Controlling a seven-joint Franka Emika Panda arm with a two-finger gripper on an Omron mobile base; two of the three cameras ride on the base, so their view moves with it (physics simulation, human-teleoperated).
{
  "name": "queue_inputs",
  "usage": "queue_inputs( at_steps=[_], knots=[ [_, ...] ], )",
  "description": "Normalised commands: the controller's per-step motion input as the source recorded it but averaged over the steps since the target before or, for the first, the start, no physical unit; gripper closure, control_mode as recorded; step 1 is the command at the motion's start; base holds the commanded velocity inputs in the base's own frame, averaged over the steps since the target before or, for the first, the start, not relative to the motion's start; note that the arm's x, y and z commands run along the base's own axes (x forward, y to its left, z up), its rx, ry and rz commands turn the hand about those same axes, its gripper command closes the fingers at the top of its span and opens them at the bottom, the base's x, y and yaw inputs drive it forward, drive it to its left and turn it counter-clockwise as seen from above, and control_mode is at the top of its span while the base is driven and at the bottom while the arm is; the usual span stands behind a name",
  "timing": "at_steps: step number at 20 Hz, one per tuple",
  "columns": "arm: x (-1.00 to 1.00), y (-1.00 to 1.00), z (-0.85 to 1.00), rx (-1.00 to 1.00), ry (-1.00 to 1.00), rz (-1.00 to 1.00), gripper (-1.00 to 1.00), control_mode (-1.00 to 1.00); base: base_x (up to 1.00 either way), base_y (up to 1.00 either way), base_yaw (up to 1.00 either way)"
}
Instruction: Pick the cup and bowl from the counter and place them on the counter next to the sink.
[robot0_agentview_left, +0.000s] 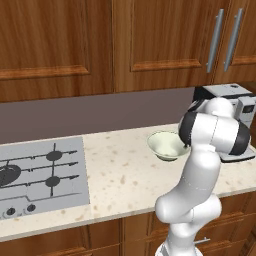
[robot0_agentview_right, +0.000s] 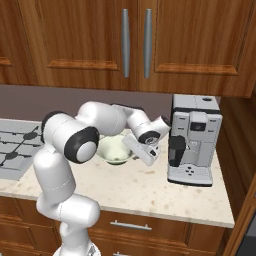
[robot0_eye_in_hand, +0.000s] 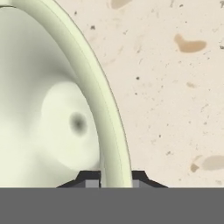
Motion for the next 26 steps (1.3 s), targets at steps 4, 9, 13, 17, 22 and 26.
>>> queue_inputs(
  at_steps=[4, 9, 13, 17, 22, 26],
  knots=[
    [-0.23, 0.00, 0.30, 0.00, -0.07, 0.03, 1.00, -1.00, 0.00, 0.00, 0.00],
    [-0.34, 0.00, 0.49, 0.02, -0.08, 0.09, 1.00, -1.00, 0.00, 0.00, 0.00],
    [-0.41, 0.04, 0.57, 0.00, -0.02, 0.09, 1.00, -1.00, 0.00, 0.00, 0.00],
    [-0.79, 0.00, 0.13, 0.00, 0.00, 0.06, 1.00, -1.00, 0.00, 0.00, 0.00],
    [-0.95, 0.00, 0.00, 0.01, 0.00, 0.03, 1.00, -1.00, 0.00, 0.00, 0.00],
    [-0.60, -0.01, 0.16, 0.08, 0.00, 0.00, 1.00, -1.00, 0.00, 0.00, 0.00]
  ],
)
